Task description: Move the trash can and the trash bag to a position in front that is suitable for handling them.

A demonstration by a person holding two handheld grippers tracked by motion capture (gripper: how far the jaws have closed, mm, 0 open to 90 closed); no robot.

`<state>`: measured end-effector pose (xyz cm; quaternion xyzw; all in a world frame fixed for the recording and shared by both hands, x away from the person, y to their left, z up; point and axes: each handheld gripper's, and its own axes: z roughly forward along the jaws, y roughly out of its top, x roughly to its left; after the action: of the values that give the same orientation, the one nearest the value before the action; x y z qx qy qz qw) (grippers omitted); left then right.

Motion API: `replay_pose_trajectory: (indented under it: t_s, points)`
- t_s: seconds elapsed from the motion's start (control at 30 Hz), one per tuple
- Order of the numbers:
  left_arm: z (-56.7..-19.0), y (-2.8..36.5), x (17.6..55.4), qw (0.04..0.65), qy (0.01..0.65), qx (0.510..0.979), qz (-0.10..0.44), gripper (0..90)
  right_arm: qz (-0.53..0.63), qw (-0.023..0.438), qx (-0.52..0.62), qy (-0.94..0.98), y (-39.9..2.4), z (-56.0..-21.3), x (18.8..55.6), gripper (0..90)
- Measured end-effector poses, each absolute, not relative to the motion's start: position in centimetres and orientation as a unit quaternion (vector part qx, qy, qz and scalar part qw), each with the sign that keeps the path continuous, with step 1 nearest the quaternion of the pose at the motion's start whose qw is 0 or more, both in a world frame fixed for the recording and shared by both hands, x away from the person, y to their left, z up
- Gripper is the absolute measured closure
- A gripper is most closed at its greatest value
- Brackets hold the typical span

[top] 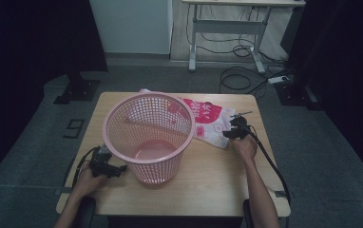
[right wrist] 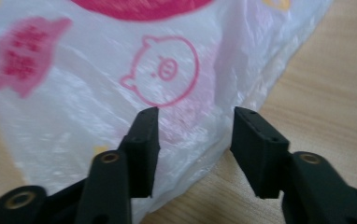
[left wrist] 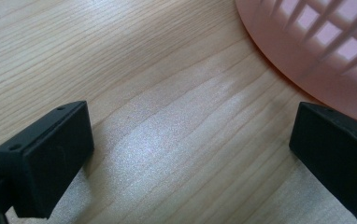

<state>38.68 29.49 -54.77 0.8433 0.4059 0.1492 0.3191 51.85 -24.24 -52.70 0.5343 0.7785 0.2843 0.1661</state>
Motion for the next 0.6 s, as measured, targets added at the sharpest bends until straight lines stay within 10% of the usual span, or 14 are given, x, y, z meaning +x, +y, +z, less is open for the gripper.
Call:
replay_pose_trajectory:
  t_s: [0.23, 0.6]
  points:
    - [-54.8, 29.5, 38.7, 0.319, 0.406, 0.843, 0.149, 0.0, 0.273, 0.180, 0.514, 0.793, -23.3, -53.3, 51.1, 85.3]
    - [-54.8, 29.5, 38.7, 0.319, 0.405, 0.844, 0.149, 0.0, 0.273, 0.153, 0.460, 0.831, -22.3, -53.1, 43.9, 86.7]
